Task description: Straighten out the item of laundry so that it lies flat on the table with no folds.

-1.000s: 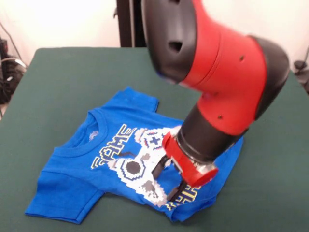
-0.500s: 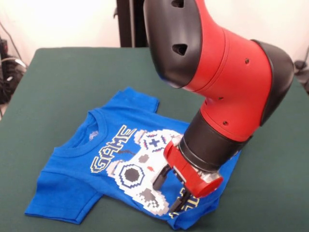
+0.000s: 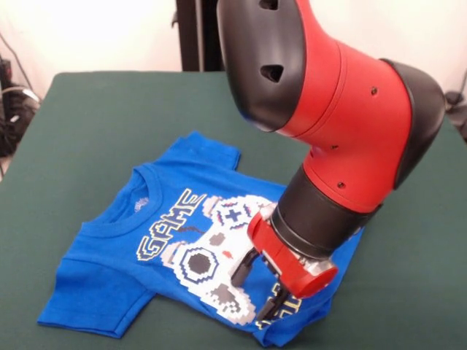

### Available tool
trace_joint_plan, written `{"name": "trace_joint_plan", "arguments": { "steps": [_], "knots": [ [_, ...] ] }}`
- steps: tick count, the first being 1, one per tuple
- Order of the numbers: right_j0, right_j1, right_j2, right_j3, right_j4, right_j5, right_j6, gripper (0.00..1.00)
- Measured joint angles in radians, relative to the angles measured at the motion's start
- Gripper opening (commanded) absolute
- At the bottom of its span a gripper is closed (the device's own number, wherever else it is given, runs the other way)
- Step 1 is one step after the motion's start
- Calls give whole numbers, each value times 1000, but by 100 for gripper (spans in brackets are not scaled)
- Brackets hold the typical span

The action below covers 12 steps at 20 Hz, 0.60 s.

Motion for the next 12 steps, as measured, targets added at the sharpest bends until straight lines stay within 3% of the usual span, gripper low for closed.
{"name": "trace_joint_plan", "arguments": {
  "steps": [12],
  "knots": [
    [2, -42, 7, 54, 5, -129, 0, 100]
  ]
}}
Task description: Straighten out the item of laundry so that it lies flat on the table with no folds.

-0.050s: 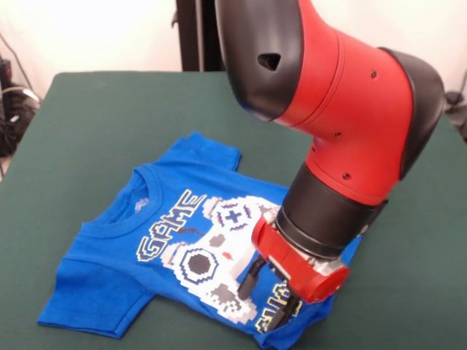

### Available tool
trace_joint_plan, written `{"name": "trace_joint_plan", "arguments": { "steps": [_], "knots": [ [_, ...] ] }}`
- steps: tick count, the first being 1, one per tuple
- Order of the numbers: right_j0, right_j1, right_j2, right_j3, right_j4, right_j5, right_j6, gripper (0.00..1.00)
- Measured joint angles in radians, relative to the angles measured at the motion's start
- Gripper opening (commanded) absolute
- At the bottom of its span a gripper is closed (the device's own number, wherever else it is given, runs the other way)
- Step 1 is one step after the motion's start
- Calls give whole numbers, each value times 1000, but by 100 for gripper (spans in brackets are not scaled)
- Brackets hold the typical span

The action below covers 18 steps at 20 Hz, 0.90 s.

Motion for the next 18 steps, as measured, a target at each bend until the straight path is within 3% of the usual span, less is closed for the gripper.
{"name": "trace_joint_plan", "arguments": {
  "steps": [18],
  "knots": [
    [-1, -29, 113, -8, 56, -16, 0, 100]
  ]
}}
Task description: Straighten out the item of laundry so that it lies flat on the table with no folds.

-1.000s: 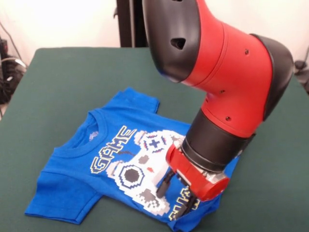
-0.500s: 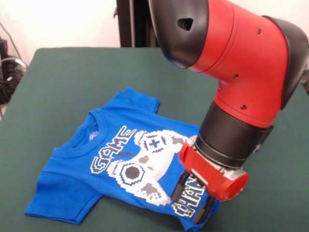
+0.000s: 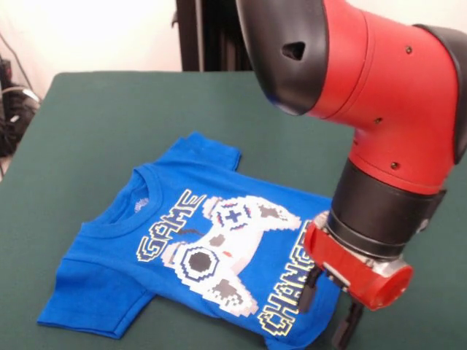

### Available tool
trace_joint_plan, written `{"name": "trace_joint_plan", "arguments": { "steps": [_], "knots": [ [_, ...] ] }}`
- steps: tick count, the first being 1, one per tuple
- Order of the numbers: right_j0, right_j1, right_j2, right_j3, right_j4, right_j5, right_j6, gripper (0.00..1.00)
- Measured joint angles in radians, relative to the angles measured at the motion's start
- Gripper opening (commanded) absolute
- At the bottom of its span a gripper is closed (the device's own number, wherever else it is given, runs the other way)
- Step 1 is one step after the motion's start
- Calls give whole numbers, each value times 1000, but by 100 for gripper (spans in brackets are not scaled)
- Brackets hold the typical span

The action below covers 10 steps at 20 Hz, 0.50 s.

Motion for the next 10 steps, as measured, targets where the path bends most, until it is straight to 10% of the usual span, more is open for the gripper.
{"name": "trace_joint_plan", "arguments": {
  "steps": [10],
  "knots": [
    [0, 7, 44, -18, 7, 0, 0, 100]
  ]
}}
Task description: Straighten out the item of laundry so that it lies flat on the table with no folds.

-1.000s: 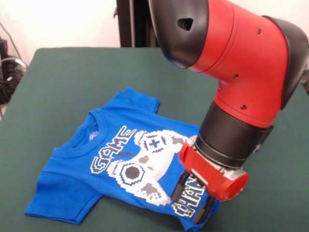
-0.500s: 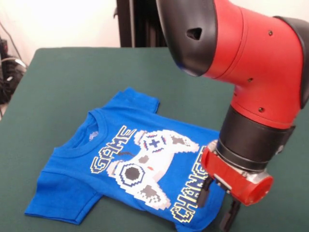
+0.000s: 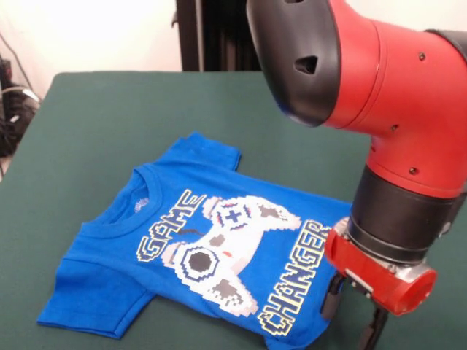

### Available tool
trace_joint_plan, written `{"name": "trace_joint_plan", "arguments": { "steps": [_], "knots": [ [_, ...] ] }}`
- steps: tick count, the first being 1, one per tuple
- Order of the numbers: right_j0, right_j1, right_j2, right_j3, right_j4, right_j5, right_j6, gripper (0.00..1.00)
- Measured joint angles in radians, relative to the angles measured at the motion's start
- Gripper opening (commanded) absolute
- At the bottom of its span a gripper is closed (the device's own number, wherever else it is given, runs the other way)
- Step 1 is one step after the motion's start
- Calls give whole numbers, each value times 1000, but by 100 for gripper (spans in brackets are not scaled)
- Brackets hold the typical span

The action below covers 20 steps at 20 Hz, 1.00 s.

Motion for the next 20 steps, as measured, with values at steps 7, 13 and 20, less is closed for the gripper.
{"name": "trace_joint_plan", "arguments": {
  "steps": [7, 13, 20],
  "knots": [
    [8, -39, -16, 1, -32, 0, 0, 100],
    [13, -87, -45, 2, -55, 0, 0, 100],
    [16, -157, -88, 5, -71, 57, 0, 100]
  ]
}}
